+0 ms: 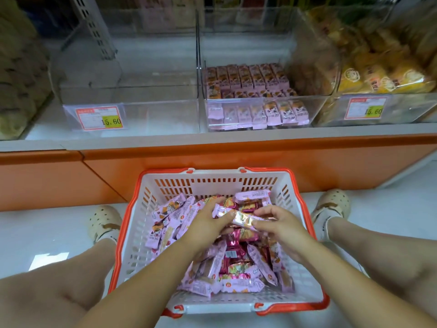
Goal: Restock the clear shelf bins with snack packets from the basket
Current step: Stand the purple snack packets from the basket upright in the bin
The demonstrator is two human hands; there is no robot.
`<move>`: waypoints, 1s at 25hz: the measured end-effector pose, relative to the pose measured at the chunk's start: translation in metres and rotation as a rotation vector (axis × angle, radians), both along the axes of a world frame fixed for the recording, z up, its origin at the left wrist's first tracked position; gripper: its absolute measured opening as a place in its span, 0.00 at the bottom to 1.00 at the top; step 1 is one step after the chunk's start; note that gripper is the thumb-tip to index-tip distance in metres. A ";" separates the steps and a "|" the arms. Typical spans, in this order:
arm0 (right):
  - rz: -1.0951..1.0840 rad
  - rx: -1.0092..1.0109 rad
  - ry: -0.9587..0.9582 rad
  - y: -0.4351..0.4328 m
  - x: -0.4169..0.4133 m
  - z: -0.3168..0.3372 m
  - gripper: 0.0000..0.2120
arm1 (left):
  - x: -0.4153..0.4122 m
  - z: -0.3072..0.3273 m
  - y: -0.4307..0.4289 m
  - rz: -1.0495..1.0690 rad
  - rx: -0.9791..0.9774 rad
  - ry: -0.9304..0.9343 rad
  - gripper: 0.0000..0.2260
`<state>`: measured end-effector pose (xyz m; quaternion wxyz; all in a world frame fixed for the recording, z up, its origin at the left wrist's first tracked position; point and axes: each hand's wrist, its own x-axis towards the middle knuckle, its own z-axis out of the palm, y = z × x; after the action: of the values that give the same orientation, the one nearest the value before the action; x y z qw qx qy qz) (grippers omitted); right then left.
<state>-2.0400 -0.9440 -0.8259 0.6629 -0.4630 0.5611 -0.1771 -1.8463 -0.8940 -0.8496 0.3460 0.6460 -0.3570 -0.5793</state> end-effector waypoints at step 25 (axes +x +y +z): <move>-0.090 -0.527 -0.316 -0.054 0.027 0.158 0.20 | 0.057 0.195 -0.079 0.012 -0.937 -0.874 0.19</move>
<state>-2.0130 -0.9977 -0.6684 0.5906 -0.5604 0.4055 -0.4155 -1.7895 -0.9726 -0.6551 0.4175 0.6047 -0.6769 -0.0430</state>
